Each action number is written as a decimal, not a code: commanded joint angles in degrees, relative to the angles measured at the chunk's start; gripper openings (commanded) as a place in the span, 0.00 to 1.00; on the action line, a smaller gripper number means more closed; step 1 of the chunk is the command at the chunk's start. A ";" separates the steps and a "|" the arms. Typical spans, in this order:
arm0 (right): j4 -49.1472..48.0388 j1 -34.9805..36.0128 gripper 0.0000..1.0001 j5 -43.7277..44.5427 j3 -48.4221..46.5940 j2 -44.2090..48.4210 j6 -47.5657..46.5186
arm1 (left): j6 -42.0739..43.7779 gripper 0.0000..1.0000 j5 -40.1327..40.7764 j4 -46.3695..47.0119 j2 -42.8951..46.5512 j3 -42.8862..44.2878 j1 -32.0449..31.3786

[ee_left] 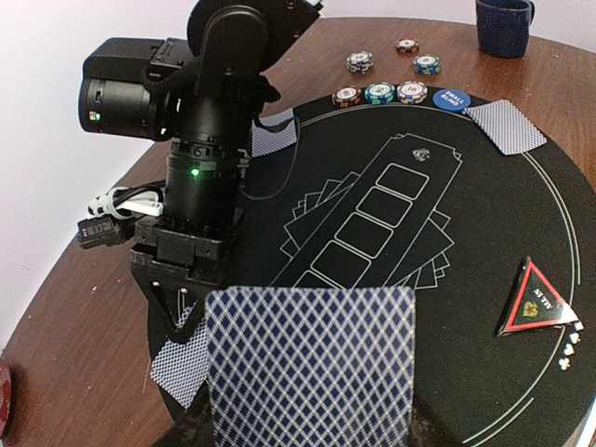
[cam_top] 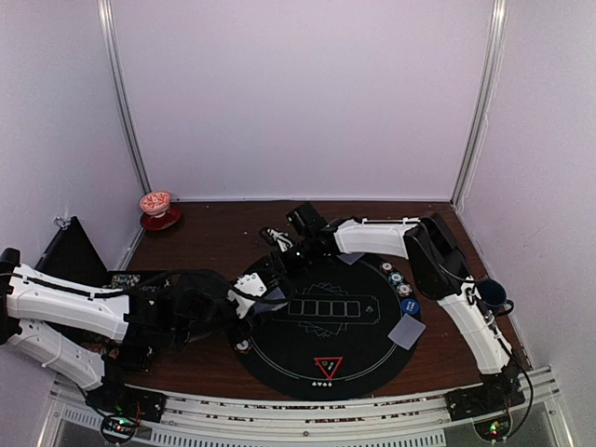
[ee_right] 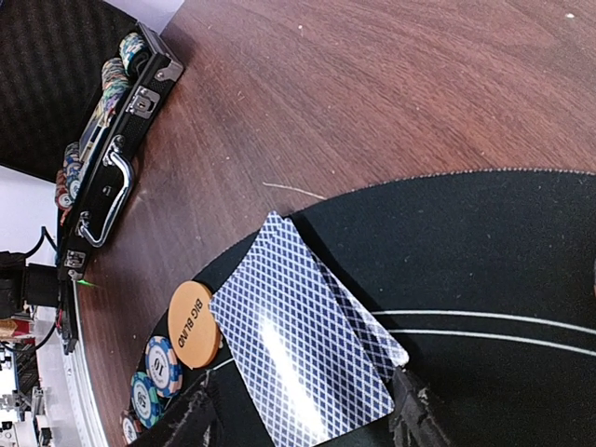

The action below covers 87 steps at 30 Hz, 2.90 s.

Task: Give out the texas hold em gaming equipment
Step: Distribute the poker card in the big blind area, then pick up the poker card from the face-down deck piles.

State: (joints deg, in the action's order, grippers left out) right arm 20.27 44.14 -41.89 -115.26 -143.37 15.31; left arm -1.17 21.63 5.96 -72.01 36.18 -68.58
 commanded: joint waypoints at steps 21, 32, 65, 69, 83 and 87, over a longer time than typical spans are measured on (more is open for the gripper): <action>4.07 1.50 0.71 4.78 -5.01 0.36 -3.69 | 0.03 0.52 0.17 2.84 0.27 0.21 0.11; 6.91 -1.33 0.99 5.19 -3.41 8.65 -7.98 | 0.01 0.52 0.08 2.92 0.16 0.20 0.13; 2.83 0.67 0.96 -8.77 31.89 39.33 -18.02 | 0.08 0.52 0.09 3.01 -0.37 0.31 0.11; 0.42 2.75 0.96 -7.77 31.36 37.46 -15.46 | 0.03 0.52 -0.05 3.02 -0.33 0.29 0.12; -0.66 7.91 0.93 -2.18 27.73 31.47 -10.59 | 0.11 0.52 -0.09 3.10 -0.81 0.47 0.12; -1.11 7.89 0.90 -1.35 27.59 31.16 -9.46 | 0.11 0.52 -0.01 3.10 -0.94 0.47 0.15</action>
State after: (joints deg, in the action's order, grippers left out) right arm 20.86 51.79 -45.69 -86.02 -111.57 3.57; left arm -1.17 21.61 5.96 -72.66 36.16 -68.58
